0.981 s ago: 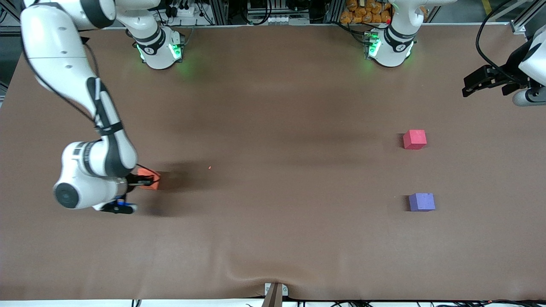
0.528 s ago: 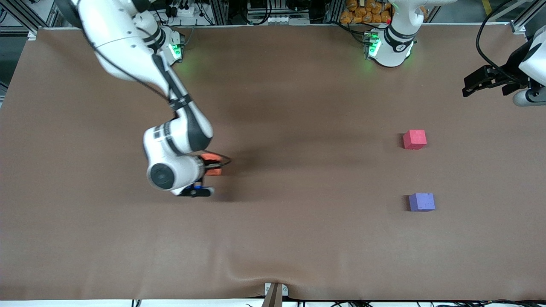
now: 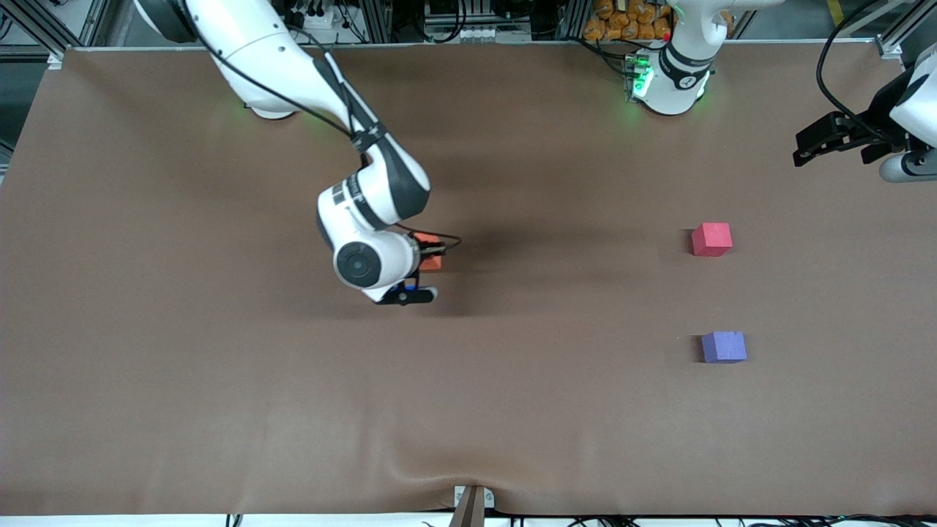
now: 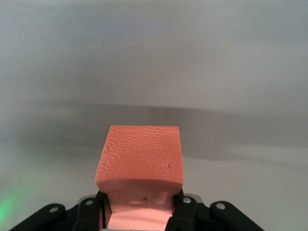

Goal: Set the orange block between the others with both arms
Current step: 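Carry the orange cube with the right gripper toward the table middle, then release the orange cube and withdraw the right gripper, then reach the left gripper toward the orange cube at the table middle, then lower the left gripper onto the orange cube and grasp it, then carry the orange cube with the left gripper toward the pink and blue cubes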

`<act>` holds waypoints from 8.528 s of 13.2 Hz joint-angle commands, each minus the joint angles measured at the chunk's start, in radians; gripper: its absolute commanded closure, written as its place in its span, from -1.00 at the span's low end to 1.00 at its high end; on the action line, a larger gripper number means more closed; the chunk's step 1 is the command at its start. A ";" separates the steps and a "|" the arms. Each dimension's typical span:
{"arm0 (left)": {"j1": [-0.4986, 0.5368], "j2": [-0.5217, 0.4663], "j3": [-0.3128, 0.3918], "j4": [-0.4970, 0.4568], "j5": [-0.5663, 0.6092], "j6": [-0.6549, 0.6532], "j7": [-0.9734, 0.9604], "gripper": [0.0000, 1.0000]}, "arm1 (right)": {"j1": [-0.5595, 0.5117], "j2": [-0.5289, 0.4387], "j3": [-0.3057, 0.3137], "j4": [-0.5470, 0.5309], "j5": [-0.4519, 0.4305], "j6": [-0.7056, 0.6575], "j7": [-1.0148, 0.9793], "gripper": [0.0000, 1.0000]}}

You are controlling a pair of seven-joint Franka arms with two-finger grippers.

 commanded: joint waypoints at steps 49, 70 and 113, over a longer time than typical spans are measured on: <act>-0.475 0.497 -0.076 0.122 -0.016 0.372 -0.544 -1.00 | -0.620 -0.490 -0.033 0.101 -0.474 -0.529 -0.386 -1.00; -0.733 0.750 -0.073 0.152 0.258 0.679 -0.859 -1.00 | -0.683 -0.489 -0.036 0.105 -0.396 -0.485 -0.383 -1.00; -0.772 0.715 -0.079 0.122 0.331 0.645 -0.804 1.00 | -0.681 -0.489 -0.037 0.105 -0.404 -0.483 -0.386 -1.00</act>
